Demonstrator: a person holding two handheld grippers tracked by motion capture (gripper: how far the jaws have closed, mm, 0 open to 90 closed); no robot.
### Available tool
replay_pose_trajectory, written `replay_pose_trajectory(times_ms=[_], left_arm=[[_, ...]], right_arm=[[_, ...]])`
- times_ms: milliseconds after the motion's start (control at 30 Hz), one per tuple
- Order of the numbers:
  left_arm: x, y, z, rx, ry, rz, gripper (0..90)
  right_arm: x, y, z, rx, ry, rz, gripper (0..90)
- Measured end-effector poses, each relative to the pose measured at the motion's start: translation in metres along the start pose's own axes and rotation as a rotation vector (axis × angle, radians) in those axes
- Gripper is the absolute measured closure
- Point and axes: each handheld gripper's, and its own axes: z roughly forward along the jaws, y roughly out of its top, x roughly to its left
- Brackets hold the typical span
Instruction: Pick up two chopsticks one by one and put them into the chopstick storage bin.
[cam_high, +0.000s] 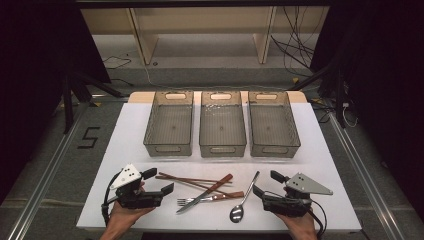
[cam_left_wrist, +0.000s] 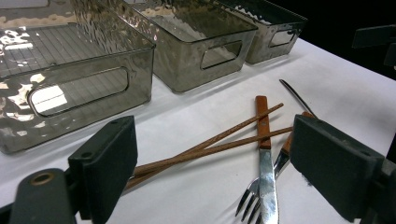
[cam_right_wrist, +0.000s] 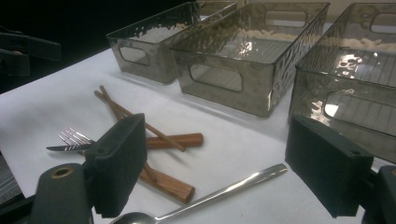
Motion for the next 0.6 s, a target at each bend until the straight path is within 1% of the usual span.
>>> replay_pose_trajectory(times_ms=[200, 267, 367, 400, 433, 467, 500, 533, 600], left_arm=[[0.000, 0.001, 0.001, 0.002, -0.001, -0.005, 14.9], [0.000, 0.002, 0.001, 0.009, -0.001, 0.005, 14.9], [0.001, 0.003, 0.002, 0.013, 0.000, 0.002, 14.9], [0.002, 0.006, 0.003, 0.032, 0.006, 0.015, 14.9], [0.002, 0.006, 0.003, 0.032, 0.006, 0.015, 14.9], [0.003, 0.008, 0.003, 0.043, 0.007, 0.019, 14.9], [0.004, 0.011, 0.004, 0.070, 0.002, 0.024, 14.9], [0.004, 0.011, 0.004, 0.070, 0.002, 0.024, 15.0], [0.003, 0.015, 0.005, 0.115, 0.003, 0.053, 15.0]], right_arm=[[0.000, 0.000, 0.000, -0.002, 0.003, 0.000, 21.6], [0.000, 0.000, 0.000, -0.001, 0.003, -0.001, 21.6], [0.000, 0.000, 0.000, -0.003, 0.007, -0.001, 21.6], [0.000, 0.000, 0.000, 0.001, 0.007, 0.000, 21.7], [0.000, 0.000, 0.000, 0.002, 0.007, 0.000, 21.6], [0.000, 0.000, 0.000, 0.001, 0.007, 0.002, 21.7], [0.000, 0.001, 0.000, 0.001, 0.008, 0.004, 21.7], [0.000, 0.001, 0.000, 0.002, 0.009, 0.004, 21.6], [0.000, 0.001, 0.001, 0.003, 0.014, 0.001, 21.7]])
